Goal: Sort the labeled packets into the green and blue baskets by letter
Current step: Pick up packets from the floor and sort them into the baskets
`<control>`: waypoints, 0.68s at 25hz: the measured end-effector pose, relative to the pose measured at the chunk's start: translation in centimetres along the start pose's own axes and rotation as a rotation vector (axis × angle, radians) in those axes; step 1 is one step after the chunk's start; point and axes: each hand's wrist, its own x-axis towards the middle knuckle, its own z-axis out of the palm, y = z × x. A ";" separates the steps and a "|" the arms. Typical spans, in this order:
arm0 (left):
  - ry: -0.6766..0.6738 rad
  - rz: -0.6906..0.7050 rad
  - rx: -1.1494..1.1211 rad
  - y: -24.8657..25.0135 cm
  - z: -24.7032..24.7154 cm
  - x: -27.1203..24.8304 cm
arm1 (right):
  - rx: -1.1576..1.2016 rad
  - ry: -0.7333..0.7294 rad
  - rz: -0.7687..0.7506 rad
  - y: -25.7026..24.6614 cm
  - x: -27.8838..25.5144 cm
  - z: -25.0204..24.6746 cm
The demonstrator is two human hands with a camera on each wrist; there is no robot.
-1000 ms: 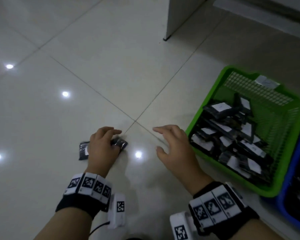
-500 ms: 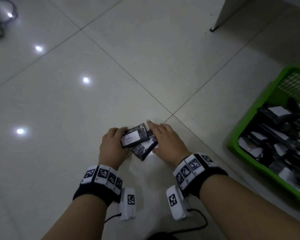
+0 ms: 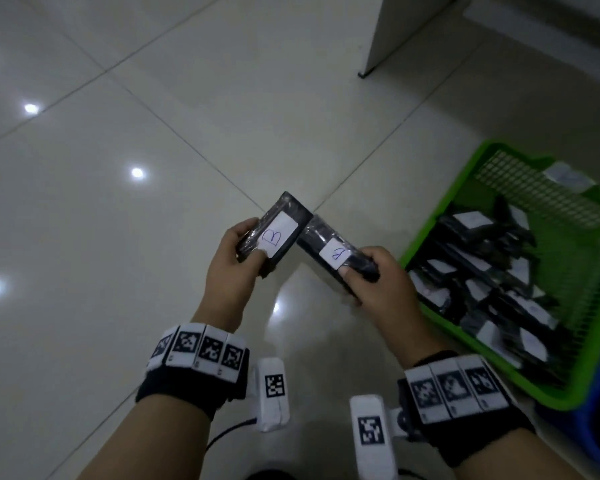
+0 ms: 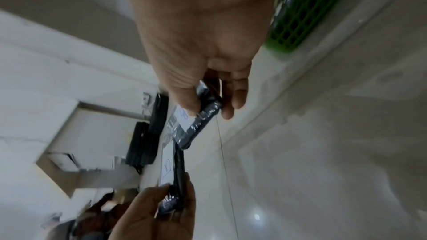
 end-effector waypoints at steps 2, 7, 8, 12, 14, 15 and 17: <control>-0.073 0.031 -0.058 1.3 4.3 -1.2 | 0.131 0.168 -0.001 -0.1 -0.9 -4.1; -0.287 0.083 -0.044 1.7 16.0 -5.5 | 0.150 0.491 0.059 2.5 -2.3 -14.4; -0.308 0.098 -0.004 1.2 18.2 -6.4 | 0.141 0.543 0.090 3.3 -2.7 -16.2; -0.340 0.178 0.269 -0.5 24.2 -9.0 | 0.128 0.556 0.200 5.9 -3.7 -20.7; -0.374 0.237 0.449 -0.5 26.4 -10.2 | 0.165 0.490 0.266 7.0 -4.2 -22.5; -0.383 0.283 0.529 -0.6 27.1 -10.5 | 0.183 0.460 0.276 7.4 -4.5 -23.2; -0.352 0.437 0.663 -0.9 28.3 -11.1 | 0.145 0.436 0.237 8.0 -5.4 -24.9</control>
